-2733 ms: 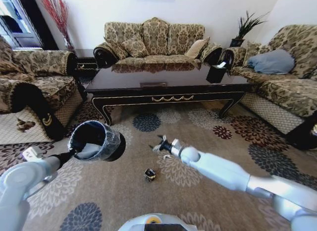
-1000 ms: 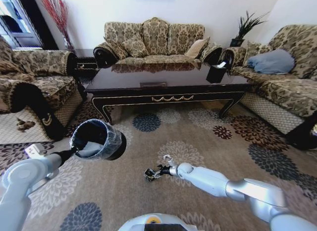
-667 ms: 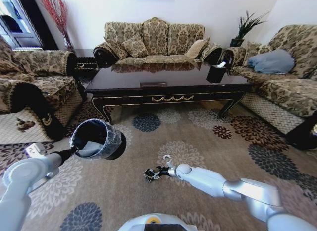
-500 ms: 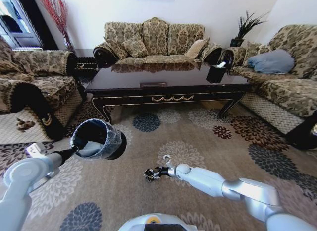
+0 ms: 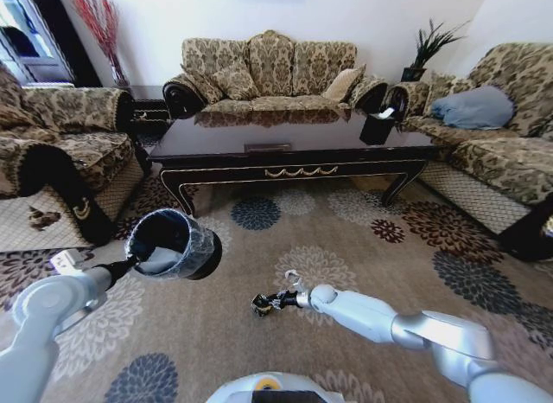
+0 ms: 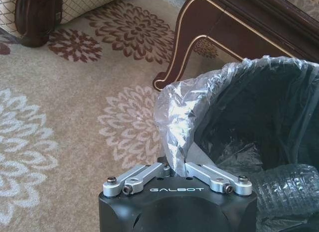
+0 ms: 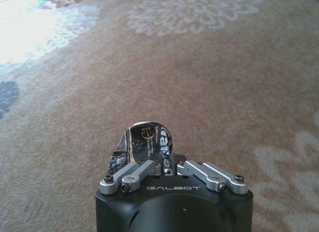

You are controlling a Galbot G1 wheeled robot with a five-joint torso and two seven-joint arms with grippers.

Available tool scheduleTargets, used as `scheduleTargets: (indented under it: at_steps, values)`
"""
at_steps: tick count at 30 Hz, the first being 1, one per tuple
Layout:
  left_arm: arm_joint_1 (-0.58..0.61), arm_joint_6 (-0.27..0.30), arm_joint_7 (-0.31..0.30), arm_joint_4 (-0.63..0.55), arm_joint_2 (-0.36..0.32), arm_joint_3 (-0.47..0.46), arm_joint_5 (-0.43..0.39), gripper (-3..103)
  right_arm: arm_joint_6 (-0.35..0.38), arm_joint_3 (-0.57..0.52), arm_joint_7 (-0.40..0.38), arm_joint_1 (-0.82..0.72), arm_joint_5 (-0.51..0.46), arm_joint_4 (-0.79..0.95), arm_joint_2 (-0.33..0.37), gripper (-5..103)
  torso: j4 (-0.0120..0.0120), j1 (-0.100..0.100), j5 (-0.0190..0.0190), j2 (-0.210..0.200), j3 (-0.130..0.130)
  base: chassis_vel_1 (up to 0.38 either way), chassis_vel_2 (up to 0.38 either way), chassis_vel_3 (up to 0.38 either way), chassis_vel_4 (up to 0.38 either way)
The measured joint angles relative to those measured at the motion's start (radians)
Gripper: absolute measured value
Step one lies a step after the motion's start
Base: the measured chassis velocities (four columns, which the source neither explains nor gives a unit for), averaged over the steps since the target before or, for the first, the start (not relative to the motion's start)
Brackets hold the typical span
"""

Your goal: Move to the front of the table and pick up the trash from the floor, then place it into the trash bin.

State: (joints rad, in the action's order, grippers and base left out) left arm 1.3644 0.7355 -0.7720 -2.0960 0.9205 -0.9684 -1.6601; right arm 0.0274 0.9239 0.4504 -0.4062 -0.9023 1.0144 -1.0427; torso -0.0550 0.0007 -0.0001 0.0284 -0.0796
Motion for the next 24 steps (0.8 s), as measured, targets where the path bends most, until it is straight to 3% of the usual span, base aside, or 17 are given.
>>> scheduleTargets:
  at_steps: [2, 4, 14, 21, 24]
  values:
    - [0.001, 0.000, 0.001, 0.001, -0.002, 0.000, 0.001, 0, -0.026, -0.004, 0.018, -0.005, 0.004, -0.011, -0.012, 3, 0.0000, 0.000, 0.0001, 0.000, 0.000, 0.000, 0.000, 0.000, 0.000]
    - [0.002, 0.000, 0.002, 0.002, -0.004, -0.001, 0.001, 0, -0.033, -0.005, 0.021, -0.006, 0.004, -0.013, -0.017, 1, 0.0000, 0.000, 0.0002, 0.000, 0.000, 0.000, 0.000, 0.000, 0.000]
    - [0.006, 0.000, 0.006, 0.008, -0.008, -0.002, 0.001, 0, -0.076, -0.012, 0.062, 0.000, 0.051, -0.019, -0.008, 0, 0.0001, 0.000, 0.0002, 0.000, 0.000, 0.000, 0.000, 0.000, 0.000]
    - [0.003, 0.000, 0.006, 0.005, 0.017, 0.038, 0.018, 0, -0.131, -0.123, 0.008, 0.006, 0.067, 0.028, 0.044, 0, 0.0000, 0.000, 0.0000, 0.000, 0.000, 0.000, 0.000, 0.000, 0.000]
    - [0.018, -0.001, -0.004, -0.014, 0.063, 0.051, 0.037, 0, -0.136, -0.213, -0.021, 0.003, 0.076, 0.076, 0.058, 0, -0.0003, 0.000, 0.0001, 0.000, 0.000, 0.000, 0.000, 0.000, 0.000]
